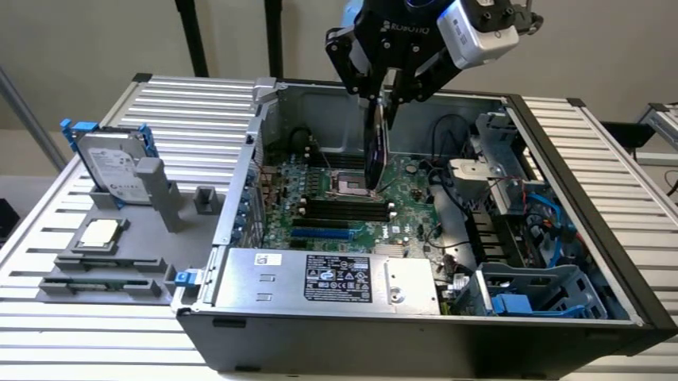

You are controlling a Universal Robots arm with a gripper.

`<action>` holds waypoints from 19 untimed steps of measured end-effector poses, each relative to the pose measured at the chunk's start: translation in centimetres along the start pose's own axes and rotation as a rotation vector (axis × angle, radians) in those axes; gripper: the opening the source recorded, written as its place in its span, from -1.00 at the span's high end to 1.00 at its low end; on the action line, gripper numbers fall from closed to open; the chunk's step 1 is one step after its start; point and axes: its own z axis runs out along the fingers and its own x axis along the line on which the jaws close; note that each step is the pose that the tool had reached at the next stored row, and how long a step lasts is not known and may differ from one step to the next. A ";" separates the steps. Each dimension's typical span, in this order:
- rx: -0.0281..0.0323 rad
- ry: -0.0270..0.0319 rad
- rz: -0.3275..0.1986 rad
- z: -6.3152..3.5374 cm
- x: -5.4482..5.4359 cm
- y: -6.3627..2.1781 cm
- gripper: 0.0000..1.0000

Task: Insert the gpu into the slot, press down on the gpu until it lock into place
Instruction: 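Insert the gpu into the slot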

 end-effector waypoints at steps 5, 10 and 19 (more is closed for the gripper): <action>0.0000 0.0000 0.000 -0.04 0.0 0.00 0.47; 0.0000 -0.0002 -0.001 -0.08 0.0 0.00 0.47; 0.0056 0.0078 -0.148 0.06 0.0 0.00 0.47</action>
